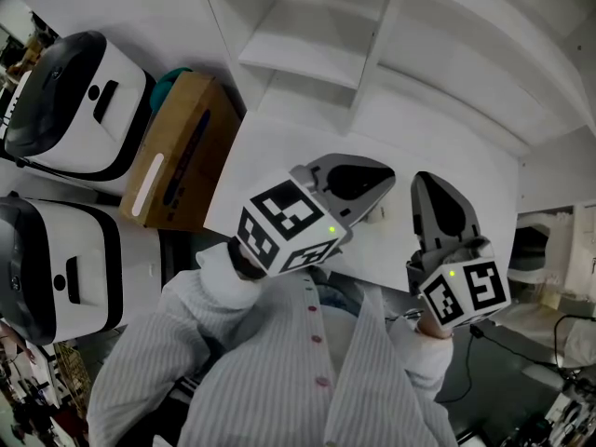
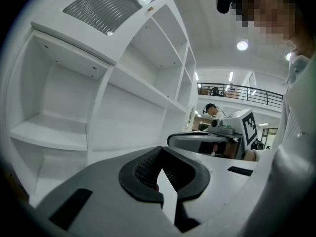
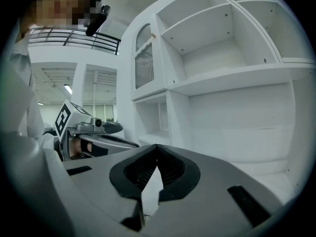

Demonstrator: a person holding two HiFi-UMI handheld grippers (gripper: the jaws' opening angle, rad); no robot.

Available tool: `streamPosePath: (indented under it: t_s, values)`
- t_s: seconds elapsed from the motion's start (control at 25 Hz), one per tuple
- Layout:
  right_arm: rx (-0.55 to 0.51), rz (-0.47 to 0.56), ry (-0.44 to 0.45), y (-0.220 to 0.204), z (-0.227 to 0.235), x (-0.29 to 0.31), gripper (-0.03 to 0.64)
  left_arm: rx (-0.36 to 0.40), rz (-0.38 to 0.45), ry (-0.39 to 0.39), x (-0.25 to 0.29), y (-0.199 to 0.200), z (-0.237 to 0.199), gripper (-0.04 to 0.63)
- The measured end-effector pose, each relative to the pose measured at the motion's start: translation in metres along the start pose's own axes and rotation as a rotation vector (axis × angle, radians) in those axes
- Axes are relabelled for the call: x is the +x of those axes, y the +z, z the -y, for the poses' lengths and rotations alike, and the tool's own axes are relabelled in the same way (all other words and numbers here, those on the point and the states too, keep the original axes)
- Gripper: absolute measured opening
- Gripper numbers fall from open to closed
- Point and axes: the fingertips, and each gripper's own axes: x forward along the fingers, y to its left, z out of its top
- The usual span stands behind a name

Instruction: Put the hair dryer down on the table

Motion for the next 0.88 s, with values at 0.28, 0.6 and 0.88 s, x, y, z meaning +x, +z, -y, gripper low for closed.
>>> streamPosePath:
  t_s: [0.28, 0.6, 0.88]
  values:
    - [0.001, -0.007, 0.006, -0.003, -0.003, 0.000, 0.011, 0.005, 0.001, 0.005, -0.002, 0.001, -0.001, 0.009]
    - [-0.003, -0.002, 0.020, 0.000, -0.009, 0.002, 0.011, 0.001, -0.007, 0.019, -0.004, 0.000, -0.005, 0.009]
    - [0.004, -0.011, 0.013, -0.003, -0.005, -0.003, 0.011, -0.025, 0.016, 0.062, -0.008, -0.001, -0.016, 0.009]
